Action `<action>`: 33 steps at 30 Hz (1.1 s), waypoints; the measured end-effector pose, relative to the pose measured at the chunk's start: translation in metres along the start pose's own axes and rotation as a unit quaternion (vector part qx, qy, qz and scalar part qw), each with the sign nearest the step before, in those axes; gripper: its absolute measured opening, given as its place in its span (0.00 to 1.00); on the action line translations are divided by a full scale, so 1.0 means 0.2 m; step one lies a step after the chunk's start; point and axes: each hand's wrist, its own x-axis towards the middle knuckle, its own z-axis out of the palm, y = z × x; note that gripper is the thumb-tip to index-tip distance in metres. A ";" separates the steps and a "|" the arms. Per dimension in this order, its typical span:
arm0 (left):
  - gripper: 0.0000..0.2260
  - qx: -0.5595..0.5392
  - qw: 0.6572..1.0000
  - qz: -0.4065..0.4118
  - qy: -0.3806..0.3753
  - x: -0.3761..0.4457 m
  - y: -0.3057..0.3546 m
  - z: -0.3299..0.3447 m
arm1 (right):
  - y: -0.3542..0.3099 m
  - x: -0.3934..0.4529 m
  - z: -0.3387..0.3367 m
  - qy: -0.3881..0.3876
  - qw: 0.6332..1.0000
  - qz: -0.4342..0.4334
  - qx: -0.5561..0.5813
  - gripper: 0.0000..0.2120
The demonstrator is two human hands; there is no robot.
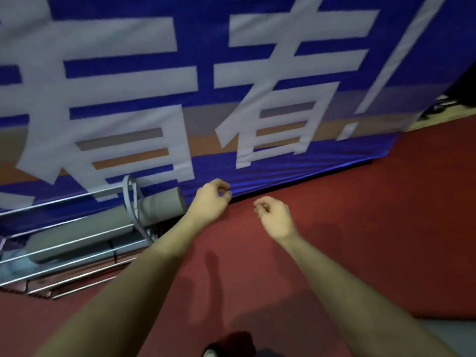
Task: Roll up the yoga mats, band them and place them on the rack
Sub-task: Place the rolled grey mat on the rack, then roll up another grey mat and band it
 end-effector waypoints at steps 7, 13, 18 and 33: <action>0.08 -0.030 0.998 0.031 -0.038 -0.41 0.44 0.40 | 0.21 -0.45 -0.61 0.043 0.998 -0.008 0.039 0.11; 0.05 0.020 0.991 0.080 -0.103 -0.80 0.71 0.78 | 0.52 -0.86 -1.11 0.052 0.998 0.023 0.003 0.14; 0.03 0.024 0.986 0.099 -0.134 -1.17 0.95 1.03 | 0.76 -1.27 -1.46 0.092 0.993 0.069 -0.006 0.17; 0.08 -0.004 0.956 0.178 -0.235 -2.51 1.00 1.81 | 1.25 -2.87 -1.82 0.249 0.960 0.105 0.076 0.08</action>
